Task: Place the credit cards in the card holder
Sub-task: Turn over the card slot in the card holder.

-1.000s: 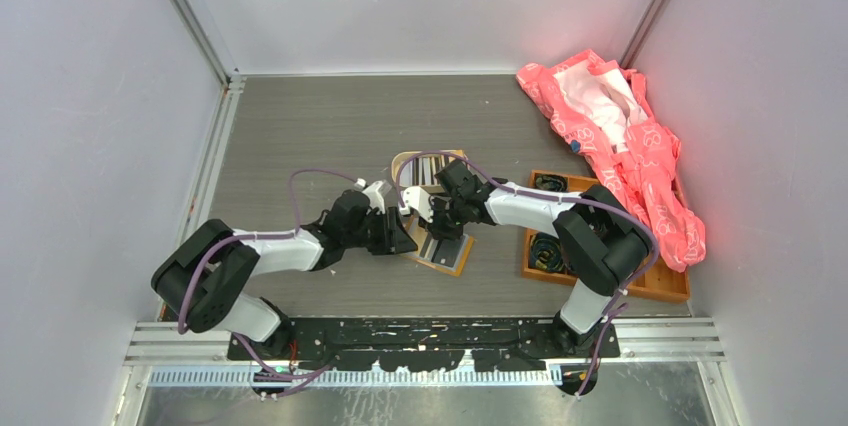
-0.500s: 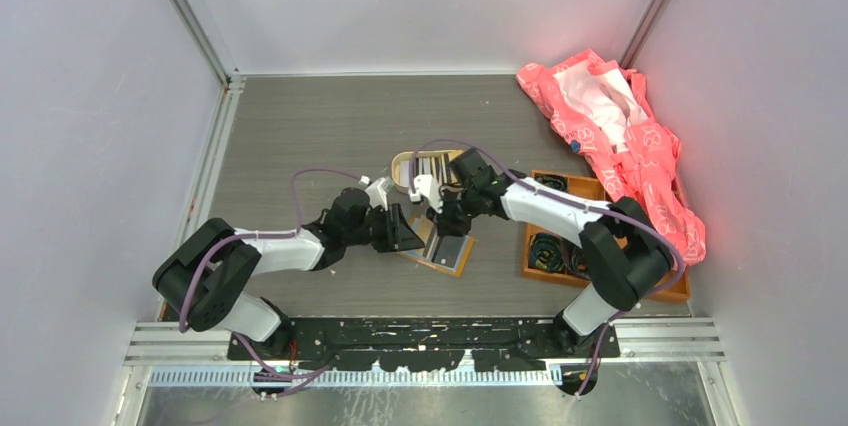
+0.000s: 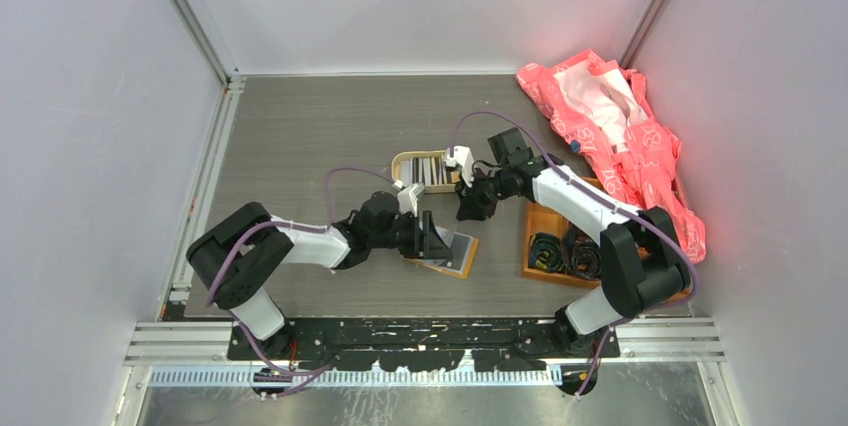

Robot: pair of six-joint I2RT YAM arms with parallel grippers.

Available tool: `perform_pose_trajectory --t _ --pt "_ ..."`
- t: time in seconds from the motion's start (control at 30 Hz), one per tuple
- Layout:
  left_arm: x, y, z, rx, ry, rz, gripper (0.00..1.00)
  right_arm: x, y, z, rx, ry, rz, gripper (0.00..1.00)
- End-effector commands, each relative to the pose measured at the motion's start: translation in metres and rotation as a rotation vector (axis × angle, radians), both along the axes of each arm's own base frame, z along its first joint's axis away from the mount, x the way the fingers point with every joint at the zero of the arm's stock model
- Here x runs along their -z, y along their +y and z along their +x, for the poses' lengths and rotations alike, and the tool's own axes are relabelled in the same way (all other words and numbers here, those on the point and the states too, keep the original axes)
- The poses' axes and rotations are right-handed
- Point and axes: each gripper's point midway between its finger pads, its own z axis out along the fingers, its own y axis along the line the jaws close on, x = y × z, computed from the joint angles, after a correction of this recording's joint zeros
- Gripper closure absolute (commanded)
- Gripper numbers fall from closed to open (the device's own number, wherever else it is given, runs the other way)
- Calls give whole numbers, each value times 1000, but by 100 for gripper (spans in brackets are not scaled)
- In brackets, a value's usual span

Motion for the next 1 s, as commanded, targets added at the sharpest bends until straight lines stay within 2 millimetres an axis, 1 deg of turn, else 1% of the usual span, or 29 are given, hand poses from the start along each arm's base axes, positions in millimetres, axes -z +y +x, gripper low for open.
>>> perform_pose_trajectory --t 0.0,0.2,0.3,0.4,0.47,0.53,0.6,0.67,0.73,0.8,0.83,0.9,0.93,0.97 --pt "-25 -17 5 26 -57 -85 54 -25 5 8 42 21 71 79" --pt "-31 -16 4 32 -76 -82 53 -32 5 10 83 81 118 79" --pt "-35 -22 1 61 -68 -95 51 -37 6 9 94 101 139 79" --pt "-41 -30 -3 85 -77 -110 46 -36 5 9 98 111 141 79" --pt "-42 -32 -6 94 -82 -113 46 -35 4 10 102 116 141 78" --pt "-41 -31 -7 94 -79 -108 46 -35 4 10 107 125 144 78" --pt "-34 -29 -6 87 -76 -85 47 -37 5 11 122 146 153 78" --pt "-30 -27 -4 75 -84 -68 52 -41 6 14 162 186 171 78" --pt "-32 -21 2 46 -124 -54 62 -44 7 22 232 231 195 80" --pt "-44 -8 11 -4 -209 -17 67 -48 4 32 322 271 217 81" --pt "-47 0 16 -28 -247 17 67 -51 2 37 363 287 229 81" --pt "-60 17 24 -68 -338 71 66 -56 -6 47 420 285 242 82" --pt "-67 27 30 -88 -374 92 64 -58 -11 51 441 266 240 82" --pt "-74 37 36 -110 -407 108 59 -60 -16 56 462 237 233 82"
